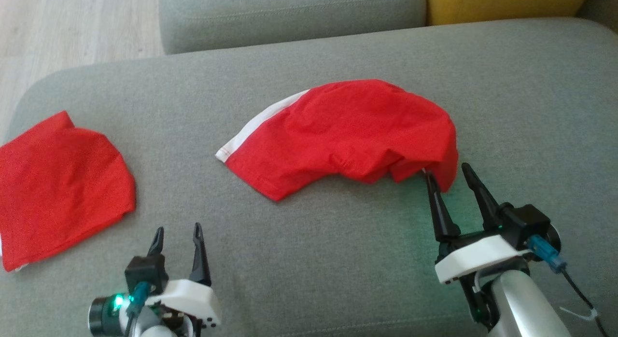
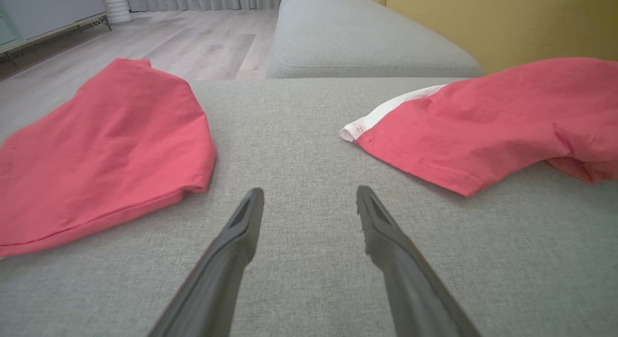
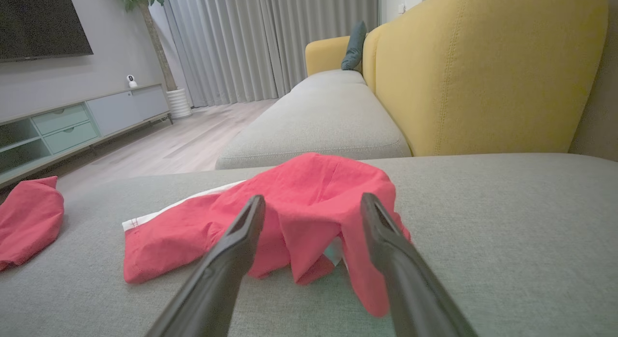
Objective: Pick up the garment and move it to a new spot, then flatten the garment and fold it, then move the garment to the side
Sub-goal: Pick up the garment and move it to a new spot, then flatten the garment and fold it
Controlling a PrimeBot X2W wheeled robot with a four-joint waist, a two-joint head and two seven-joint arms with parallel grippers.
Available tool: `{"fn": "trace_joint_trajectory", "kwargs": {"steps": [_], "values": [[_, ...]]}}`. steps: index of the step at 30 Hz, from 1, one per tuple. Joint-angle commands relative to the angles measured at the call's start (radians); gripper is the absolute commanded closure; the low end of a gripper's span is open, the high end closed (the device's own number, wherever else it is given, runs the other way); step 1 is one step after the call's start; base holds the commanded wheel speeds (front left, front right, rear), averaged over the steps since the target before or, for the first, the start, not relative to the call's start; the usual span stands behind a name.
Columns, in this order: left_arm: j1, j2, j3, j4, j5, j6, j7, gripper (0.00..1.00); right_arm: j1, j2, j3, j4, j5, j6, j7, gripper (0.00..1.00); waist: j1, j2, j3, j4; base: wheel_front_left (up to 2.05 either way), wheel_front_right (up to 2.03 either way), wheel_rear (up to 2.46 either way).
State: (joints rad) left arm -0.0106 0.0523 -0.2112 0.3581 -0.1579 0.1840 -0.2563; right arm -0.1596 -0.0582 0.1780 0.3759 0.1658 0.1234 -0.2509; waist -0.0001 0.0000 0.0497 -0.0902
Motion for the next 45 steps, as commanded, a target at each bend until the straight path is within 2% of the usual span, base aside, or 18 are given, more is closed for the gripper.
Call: {"fn": "trace_joint_trajectory", "kwargs": {"steps": [1,10,18,24,28,36,40,42,45], "values": [[-0.055,-0.001,0.029,-0.031,0.015,-0.008,-0.006,0.0,-0.034,0.006,0.016,-0.022,-0.005,0.007,-0.011,0.0,0.0001,0.0,0.012,0.006,0.0,0.0,0.0],[-0.122,-0.002,-0.061,-0.032,-0.029,-0.001,-0.006,0.0,-0.175,-0.032,0.066,0.039,0.016,0.007,-0.011,0.0,0.0001,0.0,0.084,0.075,0.0,0.0,0.0],[-0.17,-0.002,-0.13,-0.031,-0.052,0.015,-0.006,0.0,-0.414,-0.122,0.173,0.226,0.024,0.007,-0.002,0.0,0.0001,0.0,0.165,0.166,0.0,0.0,0.0],[-0.201,-0.002,-0.195,-0.031,-0.076,0.026,-0.006,0.0,-0.657,-0.223,0.292,0.421,0.058,0.007,0.094,0.0,0.0001,0.0,0.238,0.255,0.0,0.0,0.0],[-0.221,-0.002,-0.237,-0.039,-0.102,0.031,-0.006,0.0,-0.763,-0.267,0.378,0.543,0.106,0.007,0.203,0.0,0.0001,0.0,0.279,0.309,0.0,0.0,0.0],[-0.256,-0.002,-0.306,-0.057,-0.126,0.046,-0.006,0.0,-0.86,-0.345,0.542,0.681,0.203,0.007,0.332,0.0,0.0001,0.0,0.322,0.389,0.0,0.0,0.0],[-0.261,-0.002,-0.323,-0.056,-0.131,0.054,-0.006,0.0,-0.855,-0.353,0.591,0.737,0.261,0.007,0.408,0.0,0.0001,0.0,0.321,0.408,0.0,0.0,0.0],[-0.259,-0.002,-0.324,-0.051,-0.131,0.056,-0.006,0.0,-0.846,-0.352,0.608,0.739,0.298,0.007,0.42,1.0,0.0001,0.0,0.313,0.412,0.0,0.0,0.0],[-0.253,-0.002,-0.321,-0.042,-0.125,0.055,-0.006,0.0,-0.857,-0.369,0.608,0.741,0.321,0.007,0.345,1.0,0.0001,0.0,0.297,0.409,0.0,0.0,0.0]]}}
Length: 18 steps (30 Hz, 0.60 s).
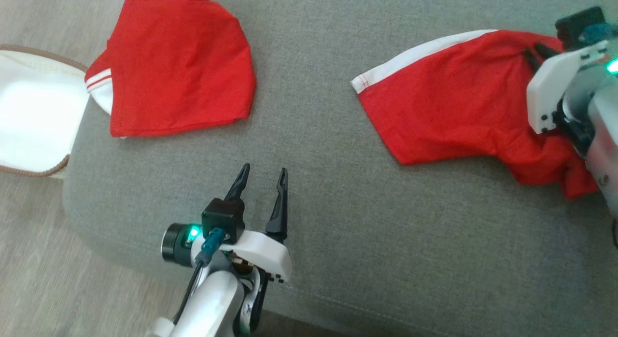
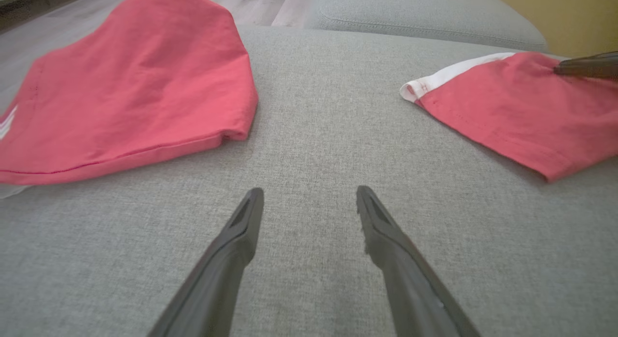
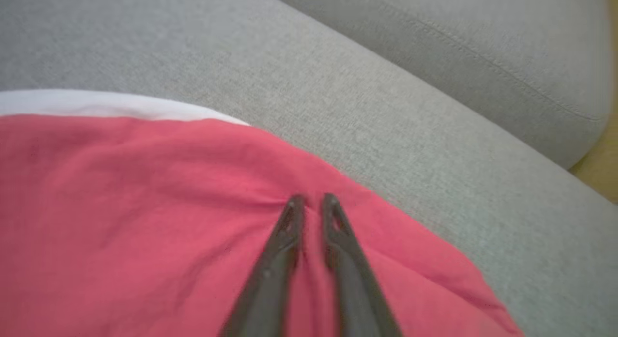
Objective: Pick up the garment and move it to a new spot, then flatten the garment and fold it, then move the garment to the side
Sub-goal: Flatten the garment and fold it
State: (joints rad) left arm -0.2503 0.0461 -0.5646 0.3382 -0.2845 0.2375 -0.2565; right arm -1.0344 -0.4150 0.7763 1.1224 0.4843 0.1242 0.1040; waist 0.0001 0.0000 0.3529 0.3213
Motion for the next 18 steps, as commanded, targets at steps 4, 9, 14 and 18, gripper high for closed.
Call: {"fn": "trace_joint_trajectory", "kwargs": {"steps": [4,9,14,18], "values": [[-0.004,0.004,0.042,-0.012,0.013,-0.005,-0.005,0.0,-0.04,-0.022,-0.035,0.03,-0.025,0.007,-0.219,1.0,-0.0001,0.0,-0.045,-0.019,0.0,0.0,0.0],[0.012,0.004,0.065,-0.002,0.027,-0.016,-0.005,0.0,-0.112,0.016,-0.127,0.052,-0.076,0.007,-0.362,1.0,-0.0001,0.0,-0.109,-0.057,0.0,0.0,0.0],[0.034,0.004,0.09,0.006,0.039,-0.025,-0.005,0.0,-0.074,0.049,-0.209,-0.033,-0.104,0.007,-0.365,1.0,-0.0001,0.0,-0.164,-0.1,0.0,0.0,0.0],[0.049,0.004,0.104,0.004,0.048,-0.031,-0.005,0.0,-0.008,0.06,-0.274,-0.102,-0.109,0.007,-0.365,1.0,-0.0001,0.0,-0.19,-0.127,0.0,0.0,0.0]]}}
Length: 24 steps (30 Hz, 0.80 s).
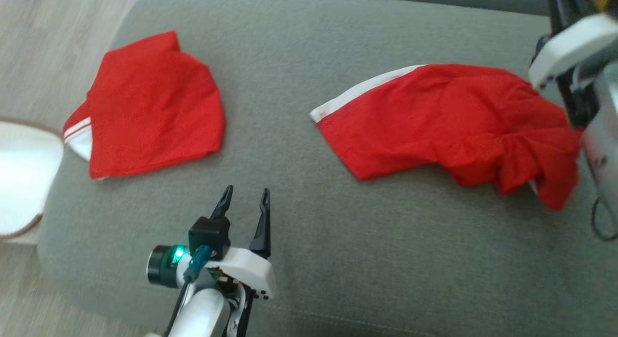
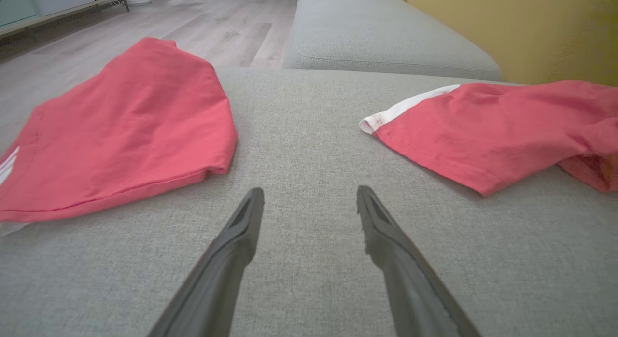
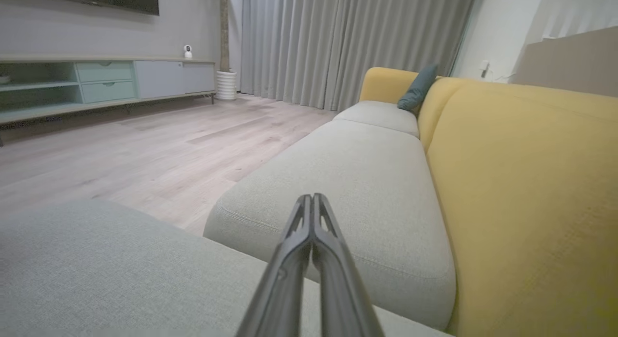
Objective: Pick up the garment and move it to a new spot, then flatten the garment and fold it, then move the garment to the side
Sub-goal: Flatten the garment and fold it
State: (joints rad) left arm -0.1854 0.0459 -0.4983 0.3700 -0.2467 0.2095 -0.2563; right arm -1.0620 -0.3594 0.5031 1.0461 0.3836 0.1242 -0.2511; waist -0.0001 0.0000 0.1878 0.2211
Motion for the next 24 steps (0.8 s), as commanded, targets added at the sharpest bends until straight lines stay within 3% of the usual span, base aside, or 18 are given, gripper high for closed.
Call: {"fn": "trace_joint_trajectory", "kwargs": {"steps": [1,2,13,19,24], "values": [[-0.011,0.004,0.045,-0.027,0.013,-0.003,-0.006,0.0,0.048,0.009,-0.025,-0.053,-0.012,0.007,-0.01,0.56,0.0001,0.0,-0.035,-0.037,0.0,0.0,0.0],[-0.004,0.004,0.053,-0.026,0.015,-0.003,-0.006,0.0,0.08,0.014,-0.058,-0.083,-0.011,0.007,-0.01,0.0,0.0001,0.0,-0.045,-0.048,0.0,0.0,0.0],[0.081,0.004,0.18,-0.025,0.054,-0.011,-0.006,0.0,0.565,0.149,-0.379,-0.38,-0.062,0.007,-0.011,0.0,0.0001,0.0,-0.141,-0.193,0.0,0.0,0.0],[0.114,0.004,0.234,-0.032,0.069,-0.019,-0.006,0.0,0.75,0.227,-0.451,-0.454,-0.088,0.007,-0.011,0.0,0.0001,0.0,-0.154,-0.25,0.0,0.0,0.0],[0.115,0.004,0.239,-0.034,0.073,-0.025,-0.006,0.0,0.8,0.248,-0.454,-0.464,-0.106,0.007,-0.011,0.0,0.0001,0.0,-0.143,-0.268,0.0,0.0,0.0]]}}
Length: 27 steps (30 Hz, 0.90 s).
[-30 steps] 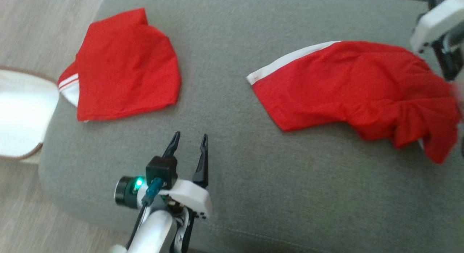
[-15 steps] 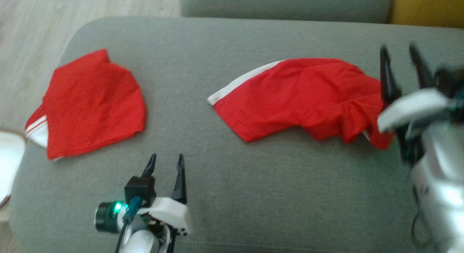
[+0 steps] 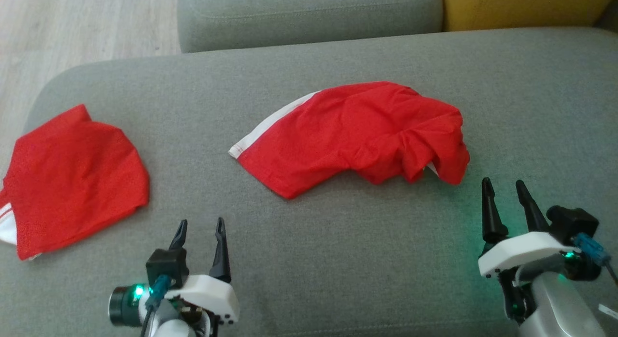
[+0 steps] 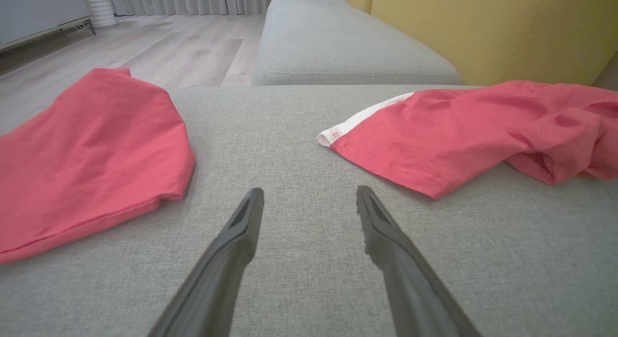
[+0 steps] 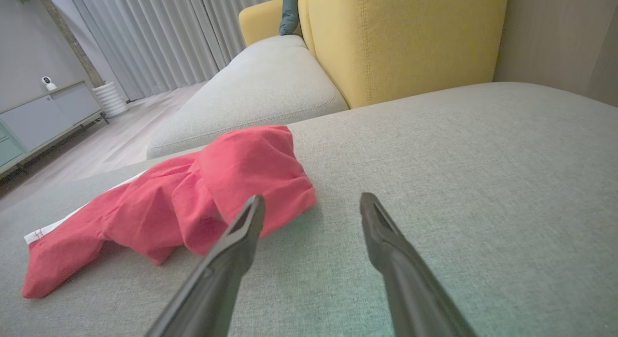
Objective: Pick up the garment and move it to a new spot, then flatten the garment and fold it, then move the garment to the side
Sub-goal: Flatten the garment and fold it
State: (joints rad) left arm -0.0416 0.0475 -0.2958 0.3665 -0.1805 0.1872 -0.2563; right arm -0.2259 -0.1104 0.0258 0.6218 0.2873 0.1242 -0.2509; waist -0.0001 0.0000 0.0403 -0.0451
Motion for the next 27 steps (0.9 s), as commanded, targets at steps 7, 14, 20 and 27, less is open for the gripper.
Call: {"fn": "trace_joint_trajectory", "kwargs": {"steps": [7,14,20,27], "values": [[-0.084,0.003,-0.015,-0.028,-0.001,-0.01,-0.006,0.0,-0.165,-0.045,0.111,-0.011,-0.012,0.007,0.012,0.0,0.0001,0.0,0.074,0.044,0.0,0.0,0.0],[-0.144,0.003,-0.081,-0.032,-0.024,-0.003,-0.006,0.0,-0.443,-0.142,0.291,0.028,0.057,0.007,0.139,0.0,0.0001,0.0,0.161,0.138,0.0,0.0,0.0],[-0.179,0.003,-0.123,-0.032,-0.036,0.006,-0.006,0.0,-0.625,-0.225,0.447,0.098,0.078,0.007,0.237,0.0,0.0001,0.0,0.22,0.223,0.0,0.0,0.0],[-0.219,0.003,-0.202,-0.052,-0.082,0.024,-0.006,0.0,-0.786,-0.341,0.633,0.244,0.137,0.007,0.36,0.0,0.0001,0.0,0.301,0.346,0.0,0.0,0.0]]}}
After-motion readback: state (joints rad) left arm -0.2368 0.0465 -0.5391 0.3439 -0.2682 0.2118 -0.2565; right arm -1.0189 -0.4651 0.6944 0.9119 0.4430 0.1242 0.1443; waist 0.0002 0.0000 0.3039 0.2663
